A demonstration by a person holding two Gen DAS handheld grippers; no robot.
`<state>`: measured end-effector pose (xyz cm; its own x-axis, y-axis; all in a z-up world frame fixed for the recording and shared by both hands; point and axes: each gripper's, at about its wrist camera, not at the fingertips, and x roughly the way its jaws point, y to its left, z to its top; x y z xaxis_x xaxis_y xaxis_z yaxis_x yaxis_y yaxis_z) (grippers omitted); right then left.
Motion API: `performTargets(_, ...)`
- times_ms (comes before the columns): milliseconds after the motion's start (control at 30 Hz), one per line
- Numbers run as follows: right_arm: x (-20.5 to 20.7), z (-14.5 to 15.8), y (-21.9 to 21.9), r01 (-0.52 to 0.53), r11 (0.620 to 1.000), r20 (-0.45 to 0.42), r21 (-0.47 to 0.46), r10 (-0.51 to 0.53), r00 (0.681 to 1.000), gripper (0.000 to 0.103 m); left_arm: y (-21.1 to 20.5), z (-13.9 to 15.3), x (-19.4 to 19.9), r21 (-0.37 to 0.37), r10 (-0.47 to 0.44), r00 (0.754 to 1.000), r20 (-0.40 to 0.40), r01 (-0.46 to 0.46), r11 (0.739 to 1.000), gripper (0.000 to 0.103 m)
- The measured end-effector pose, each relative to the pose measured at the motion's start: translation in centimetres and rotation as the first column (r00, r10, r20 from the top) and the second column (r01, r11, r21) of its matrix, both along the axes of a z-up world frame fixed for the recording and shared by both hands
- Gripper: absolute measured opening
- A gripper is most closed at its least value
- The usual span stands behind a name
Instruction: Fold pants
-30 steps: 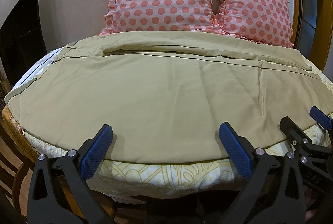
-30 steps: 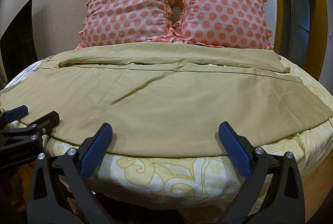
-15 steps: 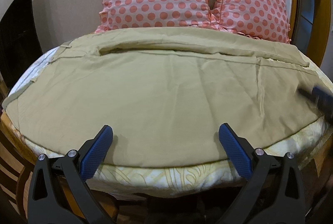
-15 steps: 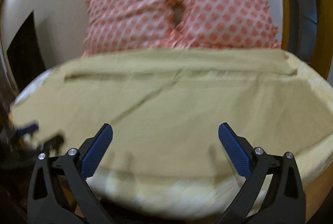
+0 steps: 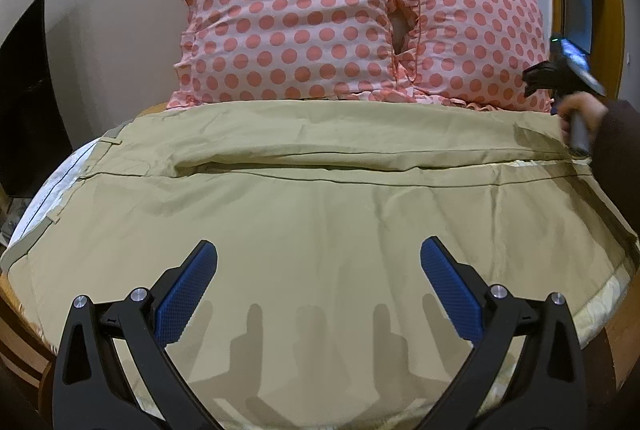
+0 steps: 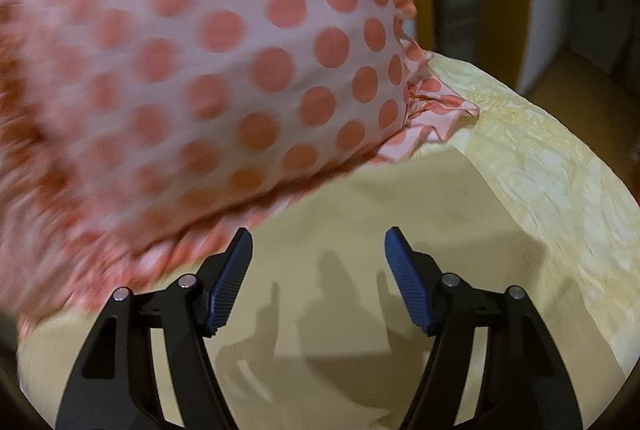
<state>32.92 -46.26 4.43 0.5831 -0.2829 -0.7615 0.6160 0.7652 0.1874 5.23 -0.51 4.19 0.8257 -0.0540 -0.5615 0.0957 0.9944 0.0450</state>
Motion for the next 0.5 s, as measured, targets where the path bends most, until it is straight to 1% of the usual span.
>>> performTargets(33,1.9,-1.1,-0.7,0.045,0.999,-0.041,0.017,-0.044,0.998,0.067,0.1,0.0,0.4,0.002,0.004,1.000,-0.005,-0.004,1.000,0.102)
performTargets(100,3.9,-2.7,-1.4,0.100,0.995,-0.100,0.024,-0.097,0.990,0.067,0.5,-0.2,1.1,0.004,0.011,1.000,-0.014,-0.010,1.000,0.102)
performTargets(133,4.6,-3.5,-1.6,0.121,0.993,-0.141,0.005,-0.119,0.983,0.067,0.7,-0.3,1.3,0.004,0.014,1.000,-0.019,-0.014,1.000,0.102)
performTargets(167,5.1,-3.8,-1.5,0.124,0.991,-0.148,-0.044,-0.129,0.981,0.066,0.9,-0.4,1.6,0.003,0.018,1.000,-0.025,-0.017,1.000,0.102)
performTargets(200,5.5,-4.0,-1.2,0.128,0.986,-0.161,-0.110,-0.145,0.976,0.064,1.1,-0.5,1.8,0.003,0.020,0.999,-0.030,-0.020,1.000,0.102)
performTargets(233,5.3,-4.3,-1.2,0.116,0.986,-0.129,-0.118,-0.131,0.983,0.057,1.2,-0.6,1.9,0.002,0.023,0.999,-0.034,-0.023,1.000,0.102)
performTargets(267,4.9,-4.5,-1.3,0.116,0.986,-0.105,-0.119,-0.128,0.986,0.043,1.4,-0.6,2.0,-0.001,0.024,0.999,-0.037,-0.024,1.000,0.102)
performTargets(300,4.5,-4.6,-1.6,0.119,0.987,-0.087,-0.108,-0.129,0.988,0.034,1.5,-0.7,2.0,-0.006,0.025,0.999,-0.038,-0.025,1.000,0.102)
performTargets(333,3.9,-4.7,-2.1,0.114,0.990,-0.070,-0.081,-0.120,0.990,0.014,1.7,-0.7,1.9,-0.010,0.028,0.999,-0.039,-0.028,1.000,0.102)
performTargets(400,2.4,-4.7,-3.1,0.086,0.996,-0.017,-0.008,-0.086,0.996,0.008,2.0,-0.6,1.8,-0.019,0.031,0.999,-0.041,-0.032,0.999,0.102)
performTargets(433,0.8,-4.5,-3.8,0.063,0.997,0.054,0.051,-0.066,0.996,0.004,2.2,-0.6,1.6,-0.024,0.032,0.999,-0.039,-0.033,0.999,0.102)
performTargets(500,-2.2,-3.7,-4.4,0.027,0.993,0.166,0.115,-0.046,0.985,0.003,2.6,-0.3,1.0,-0.028,0.039,0.999,-0.029,-0.040,0.999,0.102)
